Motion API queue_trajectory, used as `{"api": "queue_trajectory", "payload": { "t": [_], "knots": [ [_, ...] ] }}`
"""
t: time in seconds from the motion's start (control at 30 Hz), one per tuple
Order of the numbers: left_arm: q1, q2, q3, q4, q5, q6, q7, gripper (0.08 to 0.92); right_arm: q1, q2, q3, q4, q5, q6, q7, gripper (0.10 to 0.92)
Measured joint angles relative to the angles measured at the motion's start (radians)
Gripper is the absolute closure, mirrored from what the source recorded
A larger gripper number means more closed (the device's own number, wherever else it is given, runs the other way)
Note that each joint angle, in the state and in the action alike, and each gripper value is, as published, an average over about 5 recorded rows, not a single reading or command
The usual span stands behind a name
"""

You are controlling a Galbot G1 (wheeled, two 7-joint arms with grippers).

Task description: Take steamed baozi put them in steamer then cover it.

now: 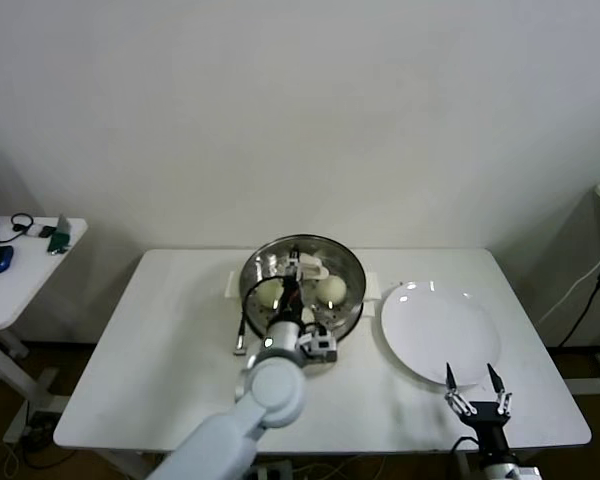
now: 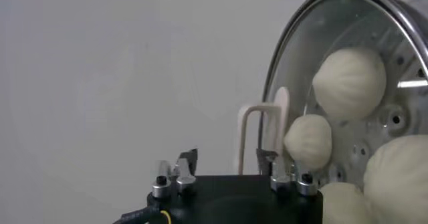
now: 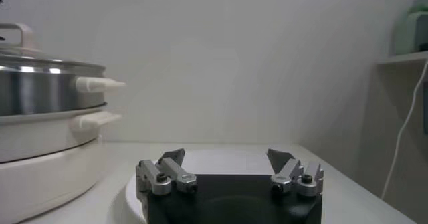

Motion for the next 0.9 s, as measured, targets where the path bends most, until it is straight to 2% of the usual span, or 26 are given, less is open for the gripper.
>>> {"api": "queue_trajectory", "payload": {
  "t": [0.17, 0.27, 0.47, 0.63, 0.73, 0.9],
  "knots": [
    [0.023, 0.048, -0.018, -0.075, -0.083, 0.0, -0.021, 0.235, 0.002, -0.001, -0.006, 0.003, 0.004, -0.001, 0.007, 0.203],
    [0.048, 0.076, -0.044, -0.122, -0.164, 0.0, -0.059, 0.188, 0.004, -0.003, -0.011, 0.006, 0.007, -0.001, 0.013, 0.203],
    [0.133, 0.117, -0.155, -0.215, -0.387, 0.0, -0.16, 0.177, 0.001, -0.007, -0.014, 0.024, 0.012, -0.007, 0.027, 0.203],
    [0.237, 0.13, -0.312, -0.274, -0.632, -0.021, -0.239, 0.177, -0.001, -0.007, -0.019, 0.036, 0.012, -0.015, 0.037, 0.203],
    [0.308, 0.127, -0.432, -0.285, -0.798, -0.087, -0.261, 0.177, -0.002, -0.006, -0.02, 0.04, 0.008, -0.016, 0.043, 0.203],
    [0.425, 0.112, -0.624, -0.263, -1.063, -0.286, -0.265, 0.177, -0.002, -0.006, -0.023, 0.041, 0.003, -0.015, 0.049, 0.203]
  ]
}}
